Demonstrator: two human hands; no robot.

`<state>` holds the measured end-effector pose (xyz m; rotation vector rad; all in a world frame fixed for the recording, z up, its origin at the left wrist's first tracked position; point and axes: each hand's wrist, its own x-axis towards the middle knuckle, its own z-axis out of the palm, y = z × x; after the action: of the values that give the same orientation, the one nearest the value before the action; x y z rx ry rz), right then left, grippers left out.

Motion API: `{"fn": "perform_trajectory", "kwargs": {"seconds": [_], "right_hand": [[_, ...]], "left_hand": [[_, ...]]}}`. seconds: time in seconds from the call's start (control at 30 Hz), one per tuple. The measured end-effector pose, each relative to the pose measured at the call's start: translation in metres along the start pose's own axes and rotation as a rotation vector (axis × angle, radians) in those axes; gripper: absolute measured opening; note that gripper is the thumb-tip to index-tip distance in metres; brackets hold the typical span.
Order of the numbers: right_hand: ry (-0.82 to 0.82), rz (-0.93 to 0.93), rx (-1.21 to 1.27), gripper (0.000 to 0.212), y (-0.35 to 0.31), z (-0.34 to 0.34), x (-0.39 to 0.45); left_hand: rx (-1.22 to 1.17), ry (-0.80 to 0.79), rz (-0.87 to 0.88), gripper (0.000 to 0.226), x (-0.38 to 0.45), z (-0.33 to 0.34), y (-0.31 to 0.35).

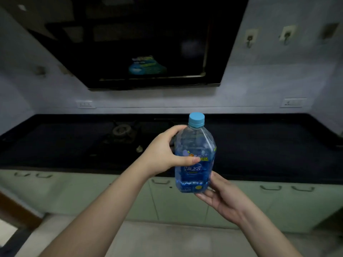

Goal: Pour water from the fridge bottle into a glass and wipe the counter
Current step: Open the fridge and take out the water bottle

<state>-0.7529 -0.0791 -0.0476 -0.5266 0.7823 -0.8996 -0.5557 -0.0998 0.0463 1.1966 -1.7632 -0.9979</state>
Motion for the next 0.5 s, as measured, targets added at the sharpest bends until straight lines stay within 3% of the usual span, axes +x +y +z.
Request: {"fn": "perform_trajectory", "kwargs": {"seconds": [0.5], "right_hand": [[0.220, -0.166, -0.027, 0.031, -0.069, -0.118, 0.050]], "left_hand": [[-0.007, -0.217, 0.031, 0.080, 0.146, 0.091, -0.039]]}}
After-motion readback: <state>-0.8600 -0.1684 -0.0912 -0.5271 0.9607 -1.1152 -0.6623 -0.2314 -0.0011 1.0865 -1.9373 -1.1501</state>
